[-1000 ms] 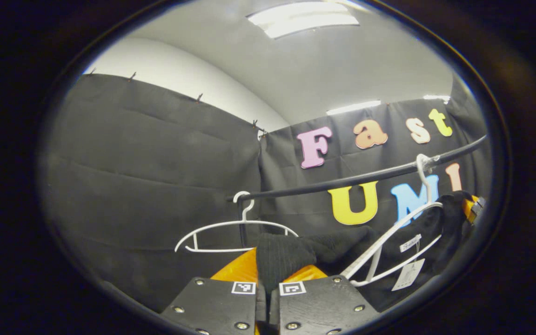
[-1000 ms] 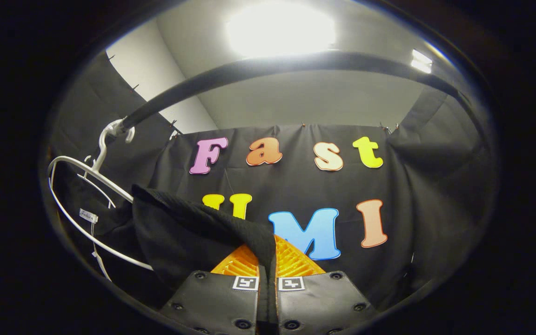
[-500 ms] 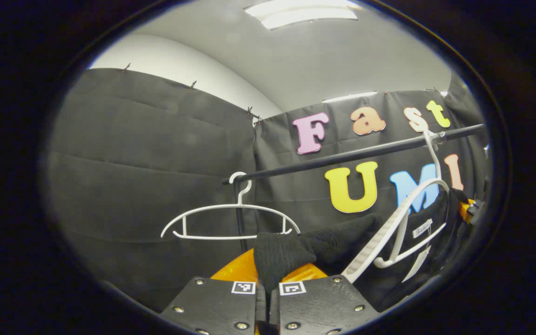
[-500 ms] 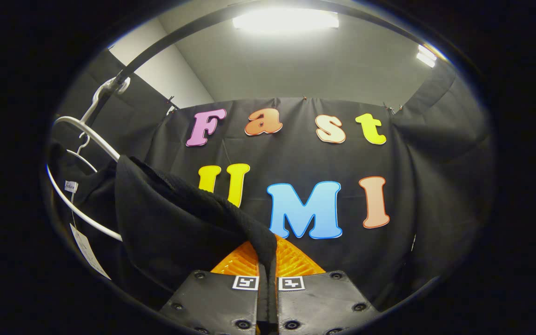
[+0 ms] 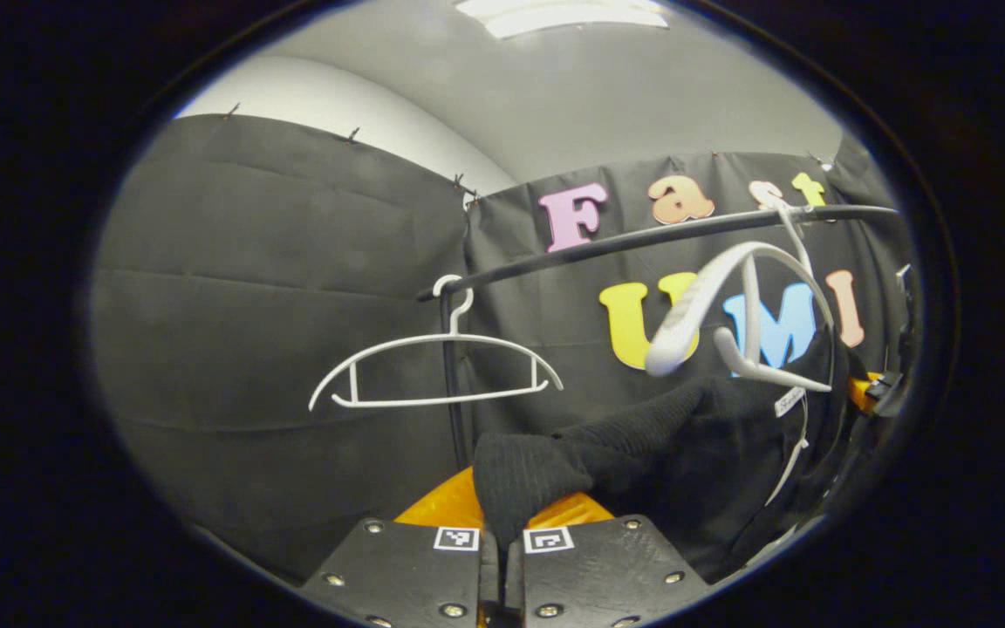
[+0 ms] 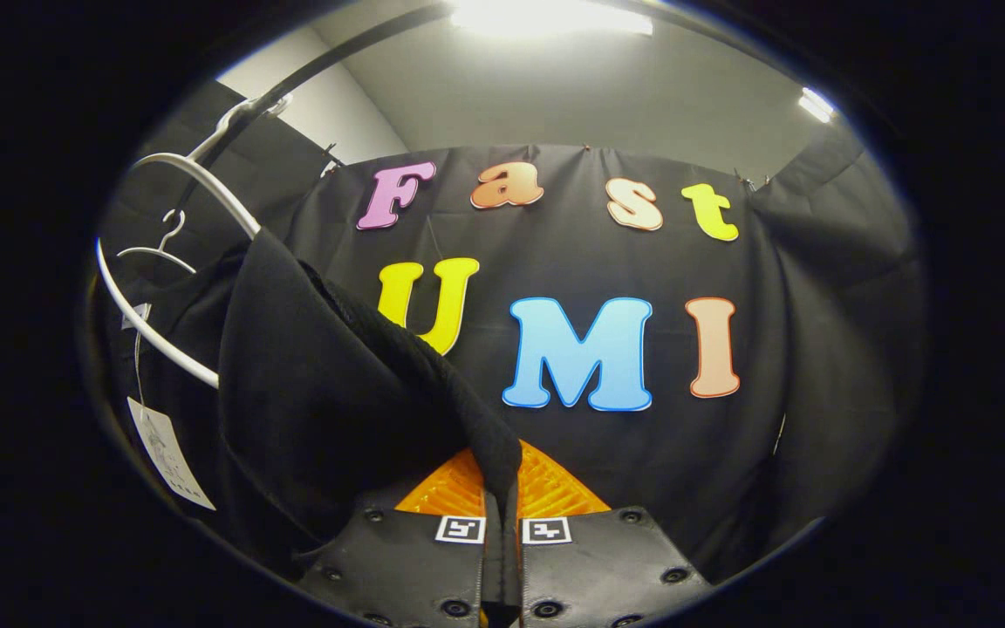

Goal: Grasp the clothes on the hanger with both hands and then place them into the laundry hamper below.

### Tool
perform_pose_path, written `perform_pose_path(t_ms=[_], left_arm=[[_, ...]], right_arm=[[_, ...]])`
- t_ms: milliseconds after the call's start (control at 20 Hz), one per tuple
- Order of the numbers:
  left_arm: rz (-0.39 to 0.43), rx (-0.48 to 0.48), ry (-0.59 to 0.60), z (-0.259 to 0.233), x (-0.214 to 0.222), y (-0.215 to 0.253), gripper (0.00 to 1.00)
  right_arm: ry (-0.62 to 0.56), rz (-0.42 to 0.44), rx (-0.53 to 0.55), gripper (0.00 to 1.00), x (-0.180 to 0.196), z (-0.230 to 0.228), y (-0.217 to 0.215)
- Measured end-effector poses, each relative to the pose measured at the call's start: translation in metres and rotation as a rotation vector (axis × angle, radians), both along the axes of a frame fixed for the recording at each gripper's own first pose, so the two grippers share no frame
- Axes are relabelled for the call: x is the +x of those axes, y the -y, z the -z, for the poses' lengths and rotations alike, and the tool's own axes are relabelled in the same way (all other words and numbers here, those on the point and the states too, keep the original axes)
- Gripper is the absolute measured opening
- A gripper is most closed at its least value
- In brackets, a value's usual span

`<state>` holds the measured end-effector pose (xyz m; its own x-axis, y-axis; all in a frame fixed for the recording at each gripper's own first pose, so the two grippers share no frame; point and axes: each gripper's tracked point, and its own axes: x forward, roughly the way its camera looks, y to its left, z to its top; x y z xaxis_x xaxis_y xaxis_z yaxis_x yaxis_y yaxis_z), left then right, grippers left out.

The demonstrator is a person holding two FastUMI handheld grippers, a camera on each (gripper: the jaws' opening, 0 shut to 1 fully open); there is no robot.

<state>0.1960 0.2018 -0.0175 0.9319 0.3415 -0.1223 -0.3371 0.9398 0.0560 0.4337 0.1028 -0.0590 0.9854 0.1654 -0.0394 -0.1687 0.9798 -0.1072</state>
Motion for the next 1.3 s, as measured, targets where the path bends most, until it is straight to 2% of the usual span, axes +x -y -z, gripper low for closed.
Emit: perform_pose_path(t_ms=[100, 450, 750, 1100, 1300], left_arm=[[0.007, -0.003, -0.015, 0.008, 0.001, 0.002, 0.03], [0.029, -0.044, -0.066, 0.044, 0.001, 0.018, 0.04], [0.058, -0.06, -0.103, 0.071, 0.001, 0.039, 0.05], [0.07, -0.074, -0.123, 0.091, 0.022, 0.06, 0.04], [0.112, -0.066, -0.154, 0.101, 0.02, 0.083, 0.03]], right_arm=[[-0.014, -0.004, -0.024, 0.01, 0.012, 0.01, -0.002], [-0.05, -0.005, -0.066, 0.01, -0.01, 0.038, 0.002], [-0.106, 0.031, -0.07, 0.01, -0.02, 0.062, 0.018], [-0.116, 0.075, -0.056, 0.01, -0.037, 0.068, 0.041], [-0.14, 0.078, -0.064, 0.01, -0.058, 0.079, 0.049]])
